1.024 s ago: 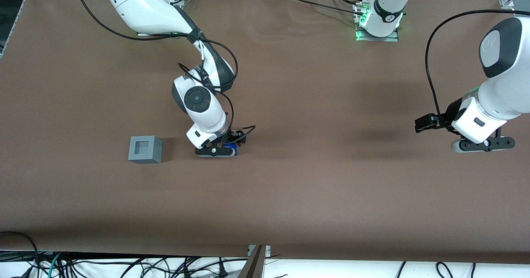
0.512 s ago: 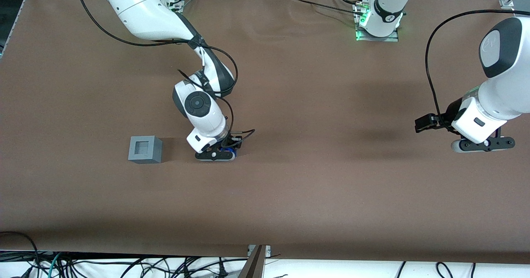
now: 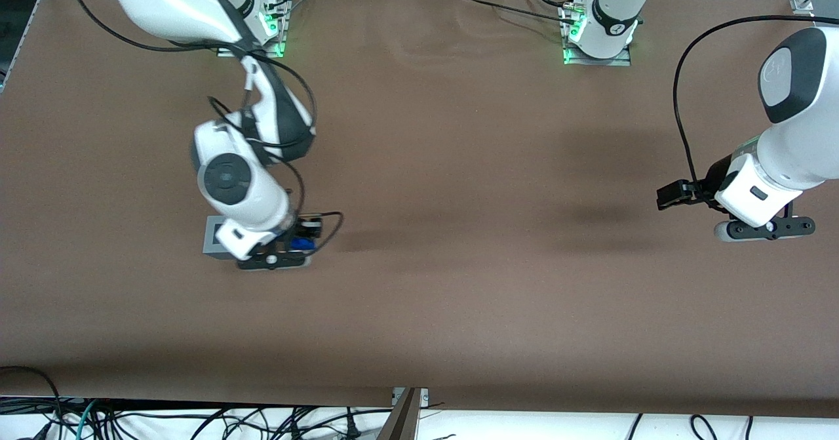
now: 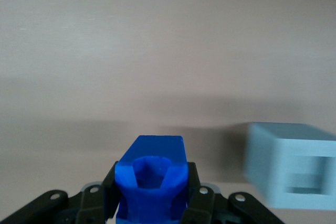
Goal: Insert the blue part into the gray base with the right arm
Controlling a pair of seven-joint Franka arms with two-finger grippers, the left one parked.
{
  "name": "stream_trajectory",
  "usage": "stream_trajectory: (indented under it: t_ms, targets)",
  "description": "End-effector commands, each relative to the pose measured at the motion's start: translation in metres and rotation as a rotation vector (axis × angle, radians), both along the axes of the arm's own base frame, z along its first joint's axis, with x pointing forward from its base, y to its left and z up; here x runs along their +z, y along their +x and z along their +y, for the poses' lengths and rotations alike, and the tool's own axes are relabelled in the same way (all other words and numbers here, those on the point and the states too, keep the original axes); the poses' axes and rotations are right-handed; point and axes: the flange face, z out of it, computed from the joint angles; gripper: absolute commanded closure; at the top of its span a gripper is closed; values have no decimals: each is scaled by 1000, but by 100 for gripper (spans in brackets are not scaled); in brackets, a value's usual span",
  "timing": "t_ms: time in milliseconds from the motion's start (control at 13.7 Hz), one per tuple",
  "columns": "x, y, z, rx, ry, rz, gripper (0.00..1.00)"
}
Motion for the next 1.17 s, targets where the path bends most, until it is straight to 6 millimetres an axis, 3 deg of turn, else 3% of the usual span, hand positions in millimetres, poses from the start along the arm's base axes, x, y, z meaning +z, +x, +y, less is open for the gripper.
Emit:
stream_trajectory:
  t_ms: [0, 220, 439, 1098]
  targets:
    - [17, -16, -72, 46, 9, 24, 85]
    - [19, -32, -138, 46, 29, 20, 85]
    - [-1, -51, -167, 2, 23, -30, 85]
    - [-39, -40, -173, -34, 51, -65, 85]
